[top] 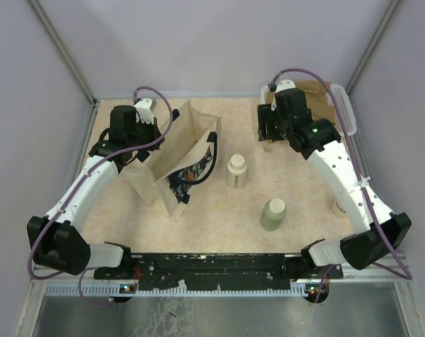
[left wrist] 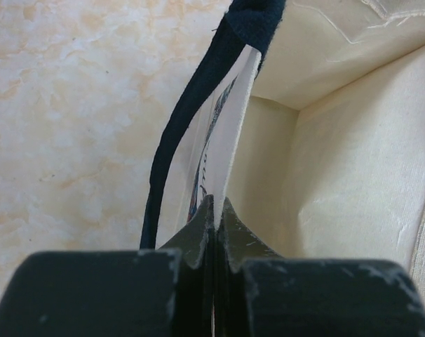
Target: Place the personal care products into the canvas bag
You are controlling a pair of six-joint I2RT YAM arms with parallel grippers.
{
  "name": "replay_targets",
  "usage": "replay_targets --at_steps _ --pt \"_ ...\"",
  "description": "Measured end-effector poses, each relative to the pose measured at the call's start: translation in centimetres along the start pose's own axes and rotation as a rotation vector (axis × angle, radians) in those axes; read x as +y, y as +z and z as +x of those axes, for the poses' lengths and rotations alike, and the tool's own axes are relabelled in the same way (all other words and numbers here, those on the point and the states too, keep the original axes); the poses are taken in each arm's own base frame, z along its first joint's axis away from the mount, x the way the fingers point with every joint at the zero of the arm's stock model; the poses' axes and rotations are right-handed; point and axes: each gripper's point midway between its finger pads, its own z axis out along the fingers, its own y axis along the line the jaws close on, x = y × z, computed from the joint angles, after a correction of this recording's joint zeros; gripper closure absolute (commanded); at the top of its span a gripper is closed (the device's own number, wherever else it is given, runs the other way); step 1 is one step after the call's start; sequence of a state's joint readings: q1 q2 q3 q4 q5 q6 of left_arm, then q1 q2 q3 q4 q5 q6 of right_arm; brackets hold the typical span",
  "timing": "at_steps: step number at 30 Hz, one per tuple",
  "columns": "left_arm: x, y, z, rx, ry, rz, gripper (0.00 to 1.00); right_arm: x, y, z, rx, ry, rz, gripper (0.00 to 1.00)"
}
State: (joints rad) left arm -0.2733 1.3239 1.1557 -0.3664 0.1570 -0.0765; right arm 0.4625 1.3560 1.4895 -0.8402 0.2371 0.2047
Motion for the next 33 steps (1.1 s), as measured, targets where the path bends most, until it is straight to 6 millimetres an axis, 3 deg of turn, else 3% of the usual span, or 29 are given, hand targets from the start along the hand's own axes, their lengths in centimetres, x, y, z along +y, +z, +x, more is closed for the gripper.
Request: replay_targets --at_steps 4,11,18,25,33 --pt "0.0 0.0 0.1 0.001 -0.003 0.000 1.00 2.7 -2.1 -4.9 -0.146 -0.035 -0.138 1.00" --pt "-0.1 -0.1 0.1 -0.004 -0.005 0.003 1.00 8.9 -4.3 -9.9 -0.274 -0.143 -0.354 1.00" --pt "-1.1 -0.3 0.3 -0.003 -0.018 0.060 1.00 14.1 -4.8 -11.4 -0.346 -0.178 -0.587 1.00" --pt "-1.8 -0.5 0.4 -0.001 -0.020 0.095 1.00 19.1 -3.7 -10.4 -0.328 -0.228 -0.768 1.00" --pt "-2.0 -0.6 0.4 -0.001 -0.021 0.105 1.00 21.1 -0.5 -9.9 -0.281 -0.239 -0.795 1.00"
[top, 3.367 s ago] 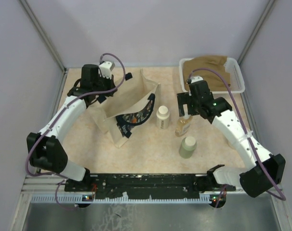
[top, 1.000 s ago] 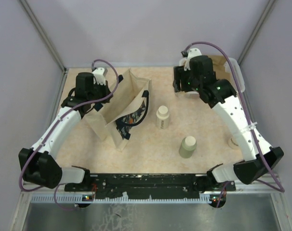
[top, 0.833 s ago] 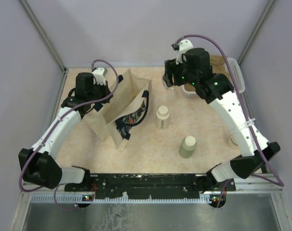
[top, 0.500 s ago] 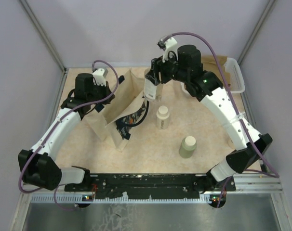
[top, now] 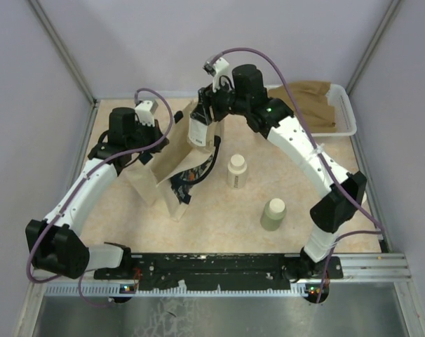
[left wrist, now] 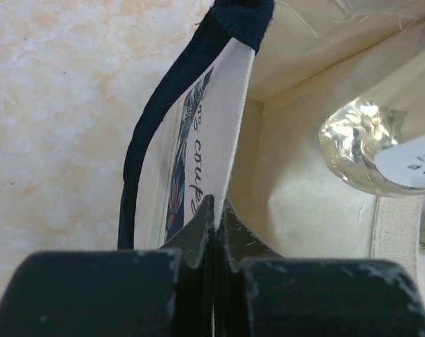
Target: Place the personal care products into the canvas bag
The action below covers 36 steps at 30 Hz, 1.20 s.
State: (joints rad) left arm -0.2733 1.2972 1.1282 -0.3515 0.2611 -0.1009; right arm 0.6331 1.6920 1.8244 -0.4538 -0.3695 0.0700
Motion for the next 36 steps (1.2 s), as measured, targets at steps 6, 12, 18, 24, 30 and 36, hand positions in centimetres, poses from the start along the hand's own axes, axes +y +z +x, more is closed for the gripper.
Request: replay_targets --at_steps 6,12,18,24,30,36 --pt "-0.5 0.0 0.0 0.003 -0.004 0.025 1.00 0.1 1.4 -3.7 -0.069 -0.034 -0.021 1.00" --pt "-1.3 -0.2 0.1 0.007 -0.011 0.069 1.00 0.6 2.3 -5.6 -0.132 -0.064 -0.062 1.00" --pt "-1.4 -0.4 0.1 0.005 -0.010 0.074 1.00 -0.4 4.8 -1.9 -0.068 -0.051 -0.064 1.00" --pt "-1.4 -0.4 0.4 0.017 -0.014 0.075 1.00 -1.8 7.6 5.1 0.066 -0.071 -0.039 1.00" --pt "-1.6 -0.5 0.6 0.026 -0.017 0.081 1.00 -2.5 8.7 11.7 0.172 -0.101 -0.024 1.00" --pt "-1.6 -0.5 0.6 0.026 -0.016 0.082 1.00 -3.9 9.2 13.9 0.187 -0.153 0.032 1.00"
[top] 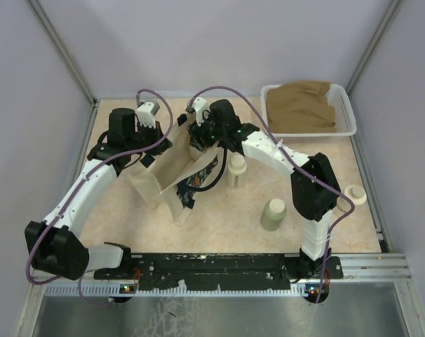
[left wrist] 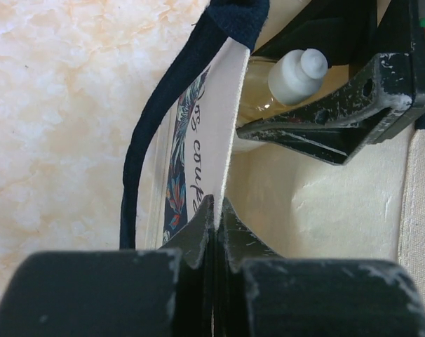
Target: Place the personal care products into the canvas bag
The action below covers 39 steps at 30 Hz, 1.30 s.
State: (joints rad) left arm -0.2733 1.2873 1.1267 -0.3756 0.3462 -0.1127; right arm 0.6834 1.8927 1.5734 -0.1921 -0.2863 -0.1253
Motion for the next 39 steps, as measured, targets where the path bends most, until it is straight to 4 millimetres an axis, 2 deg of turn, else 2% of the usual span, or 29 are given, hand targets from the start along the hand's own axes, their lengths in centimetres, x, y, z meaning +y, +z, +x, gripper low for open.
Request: replay_targets --at_steps 3,4,5,7,8,10,13,19,24,28,30,33,34,35,37,39 --pt "0.0 0.0 0.0 0.000 0.000 0.000 1.00 -0.9 0.2 -0.2 -0.015 -0.037 0.047 1.00" --pt "0.0 0.0 0.0 0.000 0.000 0.000 1.00 -1.2 0.2 -0.4 -0.022 -0.052 0.065 0.93" --pt "0.0 0.0 0.0 0.000 0.000 0.000 1.00 -1.5 0.2 -0.6 -0.027 -0.063 0.080 0.80" --pt "0.0 0.0 0.0 0.001 0.000 0.000 1.00 -2.0 0.2 -0.8 -0.031 -0.082 0.109 0.48" --pt "0.0 0.0 0.0 0.001 0.000 0.000 1.00 -2.2 0.2 -0.8 -0.031 -0.088 0.120 0.37" --pt "0.0 0.0 0.0 0.000 0.000 0.000 1.00 -2.3 0.2 -0.9 -0.031 -0.093 0.132 0.22" --pt "0.0 0.0 0.0 0.000 0.000 -0.001 1.00 -2.2 0.1 -2.4 -0.089 -0.104 0.141 0.10" --pt "0.0 0.0 0.0 0.000 0.000 -0.002 1.00 -0.8 -1.9 -5.2 -0.162 -0.133 0.149 0.09" --pt "0.1 0.0 0.1 0.001 -0.001 -0.005 1.00 1.2 -5.6 -7.8 -0.190 -0.144 0.219 0.08" --pt "0.3 0.0 0.1 0.000 0.000 -0.016 1.00 2.3 -11.5 -9.7 -0.245 -0.079 0.296 0.02" --pt "0.4 0.0 0.1 -0.001 0.000 -0.020 1.00 1.9 -15.1 -9.8 -0.275 -0.023 0.357 0.01" --pt "0.4 0.0 0.1 -0.002 0.000 -0.022 1.00 0.8 -19.0 -8.8 -0.283 0.055 0.453 0.01" --pt "0.4 0.0 0.1 -0.002 0.000 -0.022 1.00 0.0 -20.0 -7.4 -0.254 0.096 0.494 0.01" --pt "0.4 0.0 0.1 -0.002 0.000 -0.022 1.00 0.0 -20.0 -7.3 -0.252 0.098 0.496 0.01" --pt "0.4 0.1 0.1 -0.002 0.000 -0.023 1.00 -0.9 -19.6 -5.2 -0.195 0.139 0.518 0.01" --pt "0.4 0.1 0.0 -0.003 0.000 -0.024 1.00 -2.2 -18.5 -2.0 -0.109 0.179 0.546 0.01"
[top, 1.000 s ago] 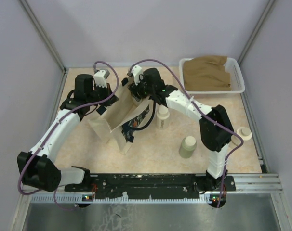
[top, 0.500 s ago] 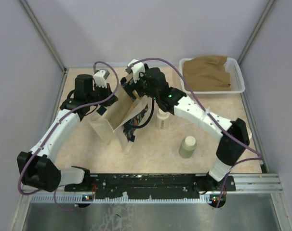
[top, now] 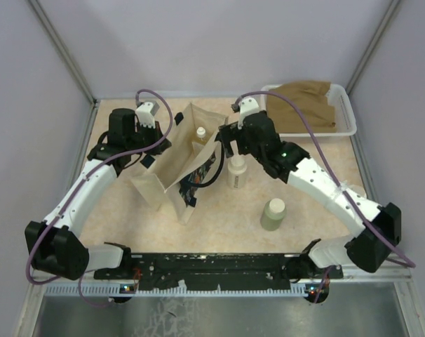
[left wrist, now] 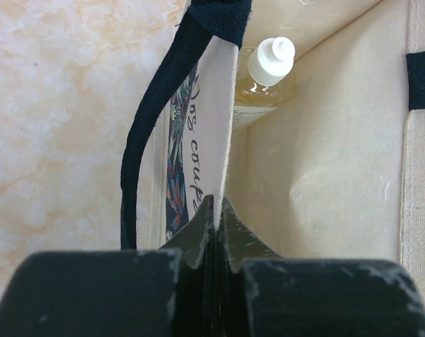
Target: Place the personal care products into the canvas bag
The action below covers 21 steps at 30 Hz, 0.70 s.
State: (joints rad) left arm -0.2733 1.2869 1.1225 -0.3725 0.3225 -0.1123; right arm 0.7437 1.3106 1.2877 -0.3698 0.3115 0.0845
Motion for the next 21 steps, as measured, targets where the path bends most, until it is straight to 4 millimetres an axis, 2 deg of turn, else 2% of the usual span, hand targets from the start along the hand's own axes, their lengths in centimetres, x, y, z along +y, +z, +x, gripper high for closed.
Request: replay_targets --at_steps 4,6,8,16,21 --pt "0.0 0.0 0.0 0.000 0.000 -0.001 1.00 -1.6 2.4 7.2 0.203 0.005 0.050 0.01" --pt "0.0 0.0 0.0 0.000 0.000 -0.003 1.00 -1.7 2.8 9.8 0.283 0.002 0.056 0.01" --pt "0.1 0.0 0.0 -0.001 0.000 -0.006 1.00 -1.5 2.8 11.1 0.317 0.006 0.047 0.01" --pt "0.2 0.0 0.0 -0.003 0.001 -0.013 1.00 -0.4 2.8 12.8 0.355 0.033 -0.004 0.01" --pt "0.2 -0.3 0.0 -0.008 0.002 -0.018 1.00 0.0 4.2 14.5 0.392 0.036 -0.010 0.01"
